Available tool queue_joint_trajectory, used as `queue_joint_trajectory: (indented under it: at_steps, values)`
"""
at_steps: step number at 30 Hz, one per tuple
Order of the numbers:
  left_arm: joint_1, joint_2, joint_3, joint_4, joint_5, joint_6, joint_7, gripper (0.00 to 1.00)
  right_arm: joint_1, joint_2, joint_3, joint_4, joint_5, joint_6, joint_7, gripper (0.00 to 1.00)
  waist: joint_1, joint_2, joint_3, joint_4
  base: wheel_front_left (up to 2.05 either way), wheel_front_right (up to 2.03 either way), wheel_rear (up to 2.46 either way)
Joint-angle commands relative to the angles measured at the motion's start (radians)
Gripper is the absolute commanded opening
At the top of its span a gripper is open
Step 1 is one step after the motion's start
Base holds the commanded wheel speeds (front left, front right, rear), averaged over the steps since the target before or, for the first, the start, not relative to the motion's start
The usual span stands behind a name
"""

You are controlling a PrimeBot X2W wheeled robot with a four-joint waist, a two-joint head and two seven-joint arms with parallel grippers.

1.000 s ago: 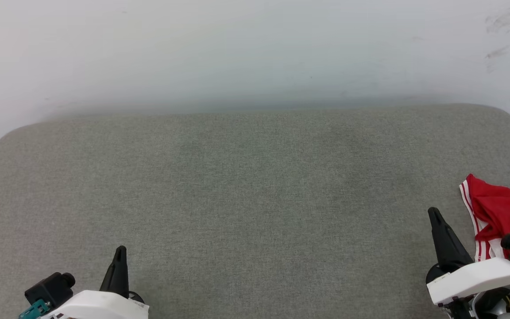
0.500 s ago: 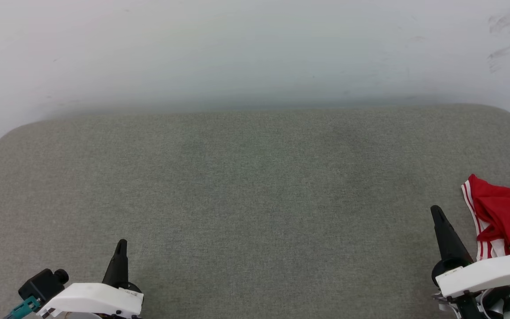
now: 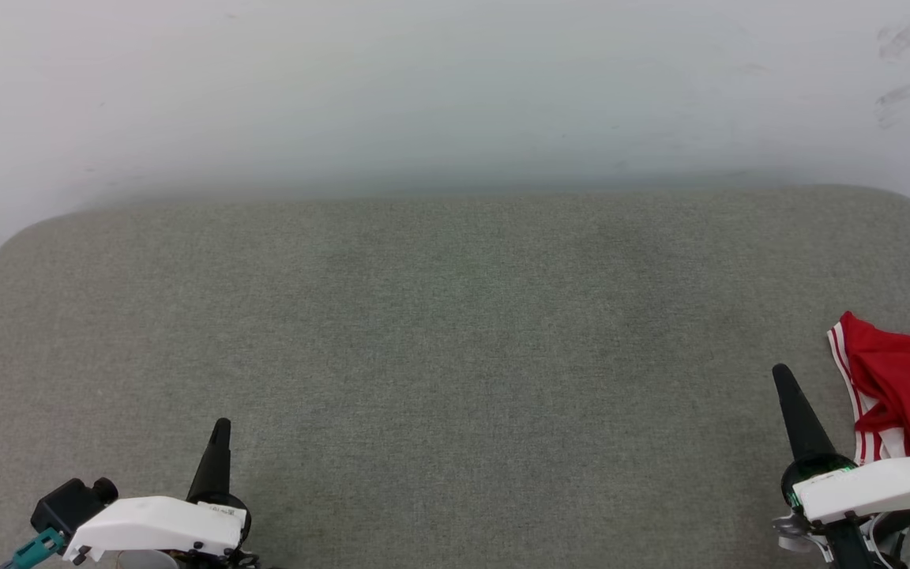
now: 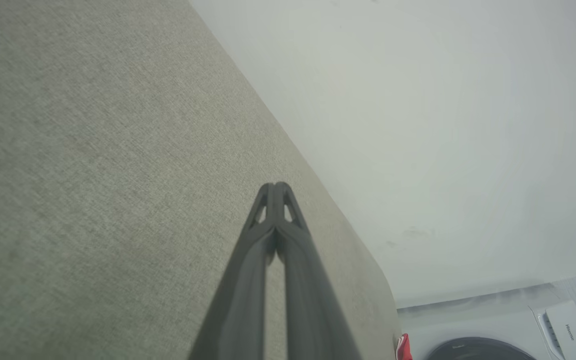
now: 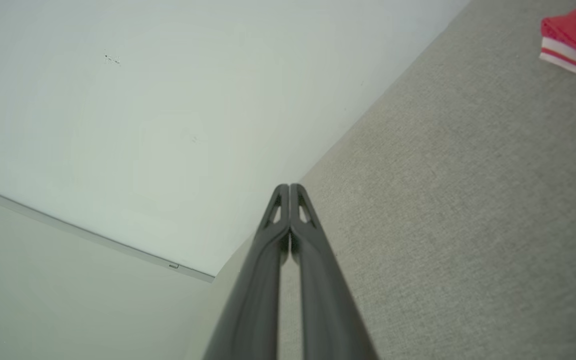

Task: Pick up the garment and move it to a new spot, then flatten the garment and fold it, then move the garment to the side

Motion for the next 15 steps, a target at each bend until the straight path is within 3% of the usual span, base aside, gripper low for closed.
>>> queue_joint_trajectory:
  at_steps: [1, 15]
  values:
    - [-0.024, 0.001, 0.01, -0.005, -0.024, -0.007, 0.008, 0.0, -0.027, 0.002, -0.003, -0.004, 0.028, 0.0, 0.004, 0.0, 0.0, 0.0, 0.0, 0.001, 0.0, 0.0, 0.0]
    - [-0.041, -0.019, 0.036, 0.002, -0.147, -0.027, 0.045, 0.0, -0.039, 0.002, -0.011, 0.021, 0.179, 0.0, 0.016, 0.0, 0.0, 0.0, 0.003, 0.006, 0.0, 0.0, 0.0]
